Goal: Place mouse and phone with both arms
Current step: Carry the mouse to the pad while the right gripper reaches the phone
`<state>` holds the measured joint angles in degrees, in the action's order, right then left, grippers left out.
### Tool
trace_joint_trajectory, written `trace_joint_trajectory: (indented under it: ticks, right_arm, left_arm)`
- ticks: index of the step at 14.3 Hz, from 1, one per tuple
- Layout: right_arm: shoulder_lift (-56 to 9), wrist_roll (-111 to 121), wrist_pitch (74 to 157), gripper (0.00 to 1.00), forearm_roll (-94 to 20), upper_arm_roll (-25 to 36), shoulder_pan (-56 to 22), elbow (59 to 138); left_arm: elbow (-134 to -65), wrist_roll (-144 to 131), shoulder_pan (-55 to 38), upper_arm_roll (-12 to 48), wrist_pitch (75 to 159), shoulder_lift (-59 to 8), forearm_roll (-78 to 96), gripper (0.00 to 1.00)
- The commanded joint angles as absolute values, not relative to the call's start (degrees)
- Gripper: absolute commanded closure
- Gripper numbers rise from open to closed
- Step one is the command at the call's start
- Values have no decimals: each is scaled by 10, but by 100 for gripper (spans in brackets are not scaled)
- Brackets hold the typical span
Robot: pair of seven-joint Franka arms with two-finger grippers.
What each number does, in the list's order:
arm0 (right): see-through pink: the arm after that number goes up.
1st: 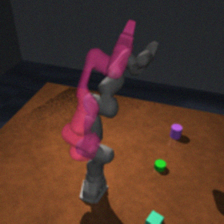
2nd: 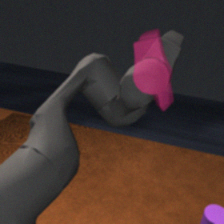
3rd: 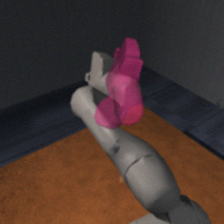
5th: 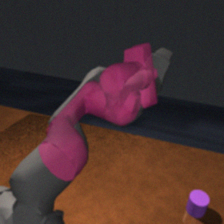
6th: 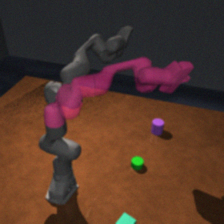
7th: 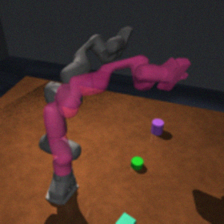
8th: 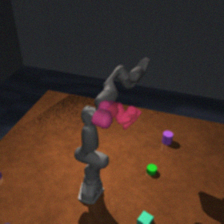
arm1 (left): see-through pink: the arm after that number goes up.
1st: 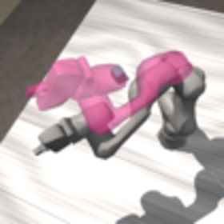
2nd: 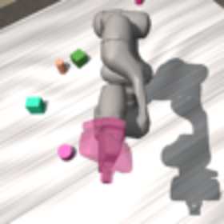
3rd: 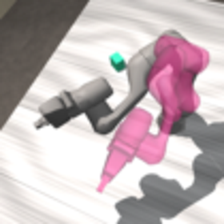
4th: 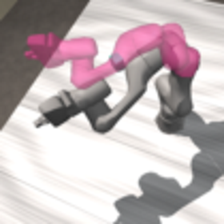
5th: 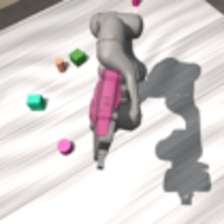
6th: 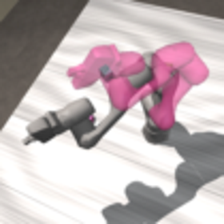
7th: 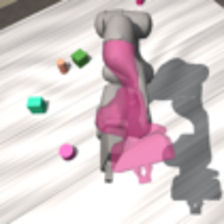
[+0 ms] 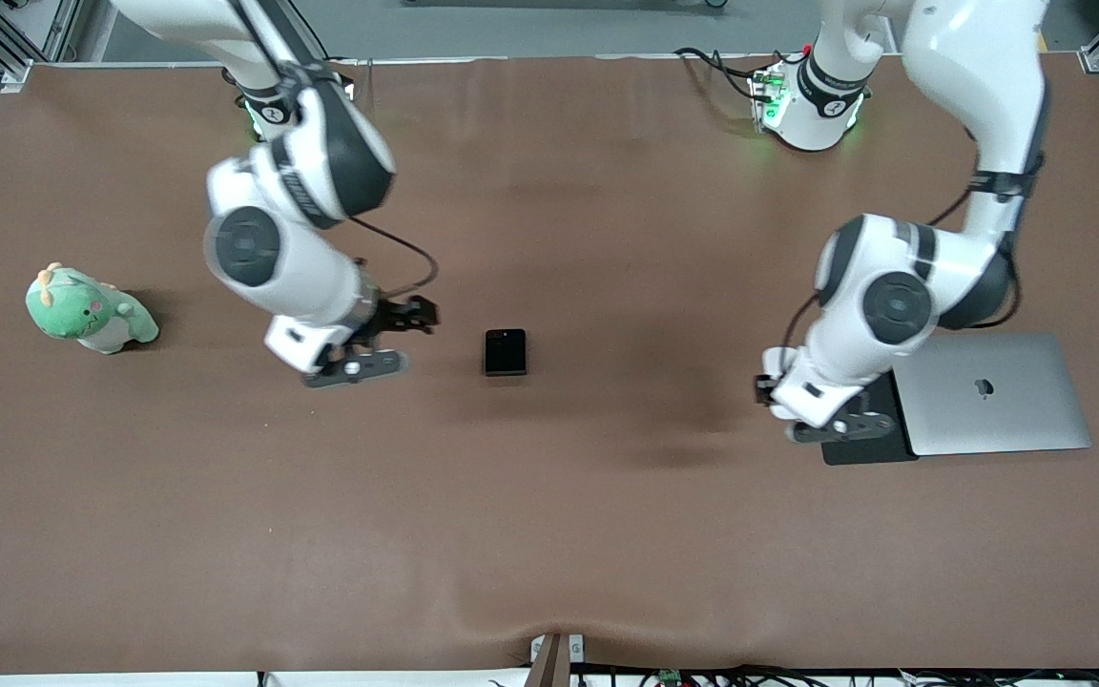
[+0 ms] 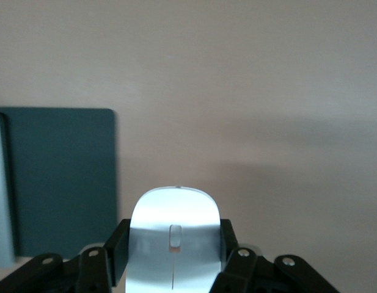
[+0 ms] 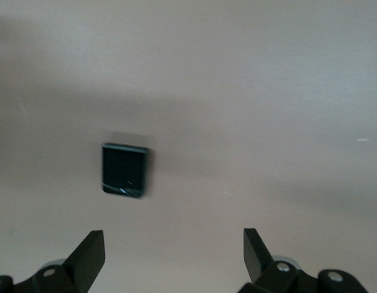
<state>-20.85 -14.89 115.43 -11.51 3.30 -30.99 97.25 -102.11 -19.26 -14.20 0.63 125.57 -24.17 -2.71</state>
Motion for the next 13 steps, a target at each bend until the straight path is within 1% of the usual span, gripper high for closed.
trace_joint_trajectory:
  ticks: [1,3,5,8,10,13]
  right_arm:
    - [-252,-217,1218,0,-123,40,-359,968]
    - [-285,-263,1291,0,-121,41,-394,974]
    - [-308,-269,1344,0,-114,42,-415,990]
    - [-317,-268,1422,0,-112,47,-439,1040]
    - [-320,-269,1430,0,-104,47,-439,1048]
    - [-342,-300,1441,0,-104,49,-442,1048]
  left_arm:
    - [-1032,-162,-103,14,1252,-240,-37,100]
    - [-1028,-162,-85,13,1259,-254,-37,100]
    - [-1028,-160,-58,13,1284,-268,-37,100]
    - [-1029,-136,-35,13,1327,-293,-37,100]
    - [-1029,-121,-18,13,1346,-305,-38,100]
    - [-1029,-111,-17,13,1389,-341,-38,100]
